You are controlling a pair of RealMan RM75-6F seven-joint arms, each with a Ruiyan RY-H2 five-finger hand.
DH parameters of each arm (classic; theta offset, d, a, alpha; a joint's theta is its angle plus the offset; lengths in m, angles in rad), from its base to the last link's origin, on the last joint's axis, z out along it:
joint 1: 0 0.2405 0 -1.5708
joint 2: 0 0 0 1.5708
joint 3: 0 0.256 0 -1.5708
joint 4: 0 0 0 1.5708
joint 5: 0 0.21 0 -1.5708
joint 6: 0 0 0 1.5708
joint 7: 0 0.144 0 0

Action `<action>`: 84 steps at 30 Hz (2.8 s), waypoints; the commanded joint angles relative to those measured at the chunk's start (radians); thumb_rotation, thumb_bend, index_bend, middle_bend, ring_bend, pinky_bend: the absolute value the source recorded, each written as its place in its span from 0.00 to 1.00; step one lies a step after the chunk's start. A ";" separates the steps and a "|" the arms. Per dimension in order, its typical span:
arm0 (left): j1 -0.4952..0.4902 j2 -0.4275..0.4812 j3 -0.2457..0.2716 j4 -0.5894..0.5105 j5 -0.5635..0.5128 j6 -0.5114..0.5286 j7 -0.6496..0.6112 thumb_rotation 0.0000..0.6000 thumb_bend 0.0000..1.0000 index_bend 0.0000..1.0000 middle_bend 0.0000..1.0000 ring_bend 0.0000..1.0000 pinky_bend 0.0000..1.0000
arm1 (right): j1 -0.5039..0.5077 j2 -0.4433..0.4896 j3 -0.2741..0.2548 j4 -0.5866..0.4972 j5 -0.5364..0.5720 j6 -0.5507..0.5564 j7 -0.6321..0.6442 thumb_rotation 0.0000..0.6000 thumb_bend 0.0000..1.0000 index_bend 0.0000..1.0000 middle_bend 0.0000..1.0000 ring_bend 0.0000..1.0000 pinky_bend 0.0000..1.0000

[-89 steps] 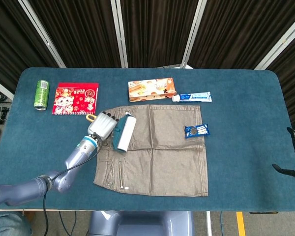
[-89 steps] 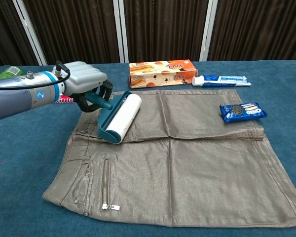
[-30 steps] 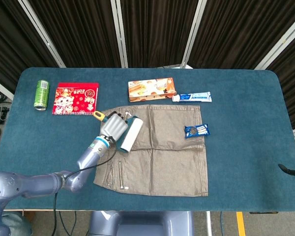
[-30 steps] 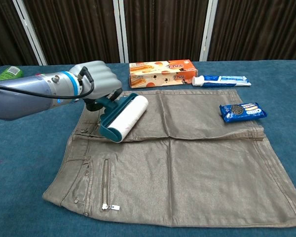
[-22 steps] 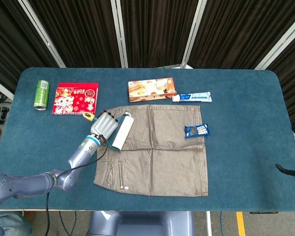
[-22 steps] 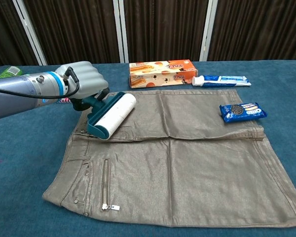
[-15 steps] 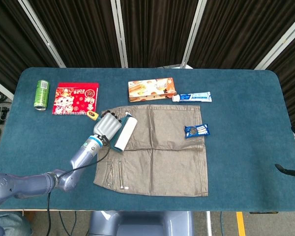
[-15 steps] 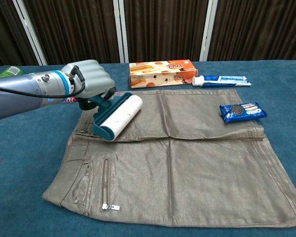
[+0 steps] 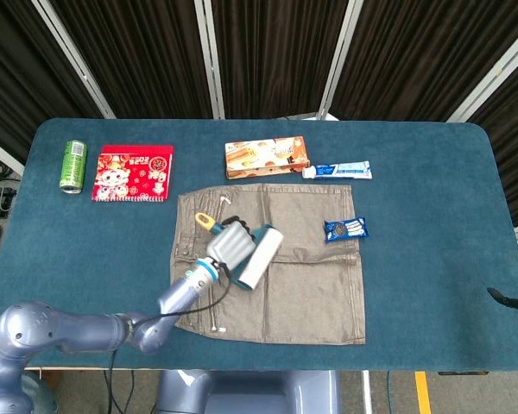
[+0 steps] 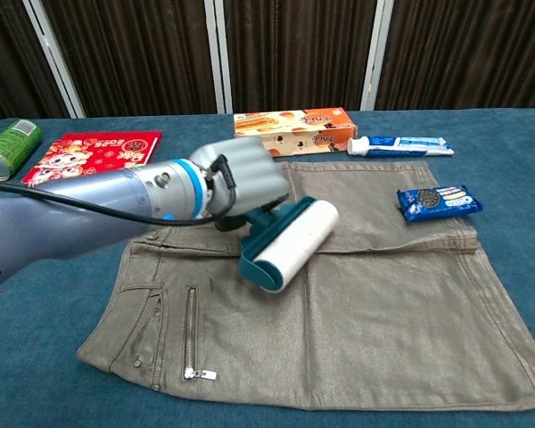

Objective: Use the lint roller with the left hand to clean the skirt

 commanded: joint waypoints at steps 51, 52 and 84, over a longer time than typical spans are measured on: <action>0.205 0.247 0.131 0.073 -0.004 0.092 -0.146 1.00 0.81 0.59 0.45 0.39 0.46 | -0.011 0.006 -0.010 -0.031 -0.036 0.029 -0.020 1.00 0.00 0.00 0.00 0.00 0.00; 0.212 0.253 0.134 0.076 -0.001 0.094 -0.152 1.00 0.81 0.59 0.45 0.39 0.46 | -0.011 0.007 -0.010 -0.032 -0.038 0.030 -0.021 1.00 0.00 0.00 0.00 0.00 0.00; 0.519 0.448 -0.011 -0.103 0.158 0.257 -0.755 1.00 0.00 0.13 0.00 0.00 0.09 | -0.023 0.019 -0.031 -0.077 -0.095 0.069 -0.039 1.00 0.00 0.00 0.00 0.00 0.00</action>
